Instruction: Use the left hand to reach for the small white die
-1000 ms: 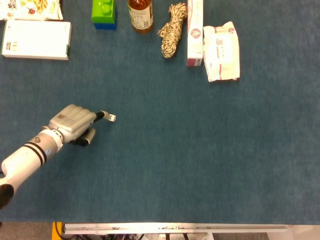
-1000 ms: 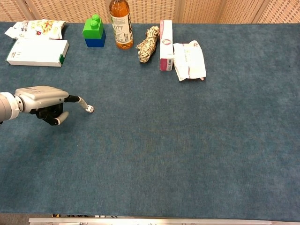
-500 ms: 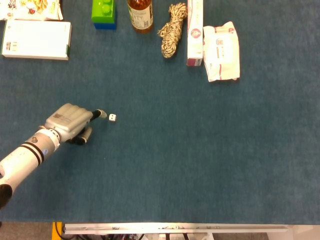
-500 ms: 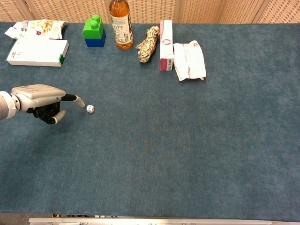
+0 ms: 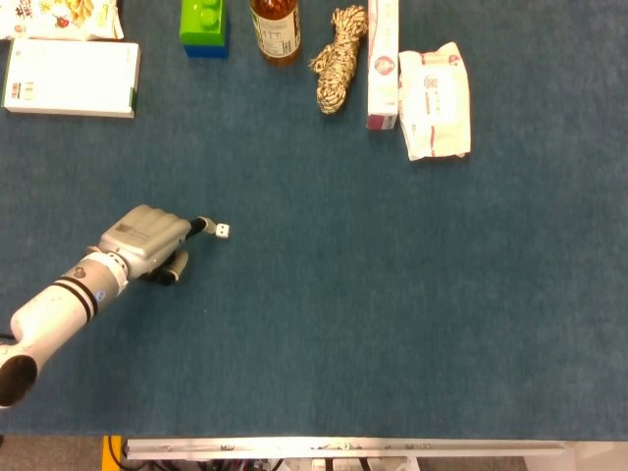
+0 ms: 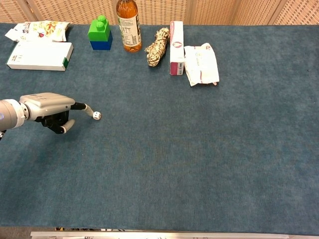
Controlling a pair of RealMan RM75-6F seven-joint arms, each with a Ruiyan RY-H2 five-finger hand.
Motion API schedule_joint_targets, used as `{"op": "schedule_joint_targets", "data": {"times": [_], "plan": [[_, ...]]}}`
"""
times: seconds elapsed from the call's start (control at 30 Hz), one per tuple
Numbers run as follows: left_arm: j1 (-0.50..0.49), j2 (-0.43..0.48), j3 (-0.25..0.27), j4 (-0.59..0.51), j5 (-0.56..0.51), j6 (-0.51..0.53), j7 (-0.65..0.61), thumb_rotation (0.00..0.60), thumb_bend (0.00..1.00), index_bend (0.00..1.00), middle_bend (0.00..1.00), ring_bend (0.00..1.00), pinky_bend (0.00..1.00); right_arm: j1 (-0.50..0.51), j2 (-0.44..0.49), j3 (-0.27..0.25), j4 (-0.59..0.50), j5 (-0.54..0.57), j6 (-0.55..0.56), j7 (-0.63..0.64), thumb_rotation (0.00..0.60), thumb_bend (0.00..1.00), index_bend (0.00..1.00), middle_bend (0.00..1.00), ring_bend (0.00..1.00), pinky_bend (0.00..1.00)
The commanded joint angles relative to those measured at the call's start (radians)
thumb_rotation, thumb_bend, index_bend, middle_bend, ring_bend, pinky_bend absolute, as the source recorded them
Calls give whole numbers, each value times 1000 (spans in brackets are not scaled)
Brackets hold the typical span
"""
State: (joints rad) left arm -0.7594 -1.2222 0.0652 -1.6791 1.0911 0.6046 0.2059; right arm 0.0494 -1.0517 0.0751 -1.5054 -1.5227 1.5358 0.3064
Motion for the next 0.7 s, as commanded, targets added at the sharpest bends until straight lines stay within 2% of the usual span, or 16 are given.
{"op": "schedule_joint_targets", "data": {"times": [0.03,0.7], "plan": [[-5,-4,-1,-2,-5,0,1,600,669,166,1000,1000,1000,-2,-1,0,4,0,2,3,600,290,239,341,195,172],[-45,-26,-25,-55,-27,7,-22,600,669,166,1000,1000,1000,3,-18,1,35,1,-9,25,600,290,238,341,195,172]]}}
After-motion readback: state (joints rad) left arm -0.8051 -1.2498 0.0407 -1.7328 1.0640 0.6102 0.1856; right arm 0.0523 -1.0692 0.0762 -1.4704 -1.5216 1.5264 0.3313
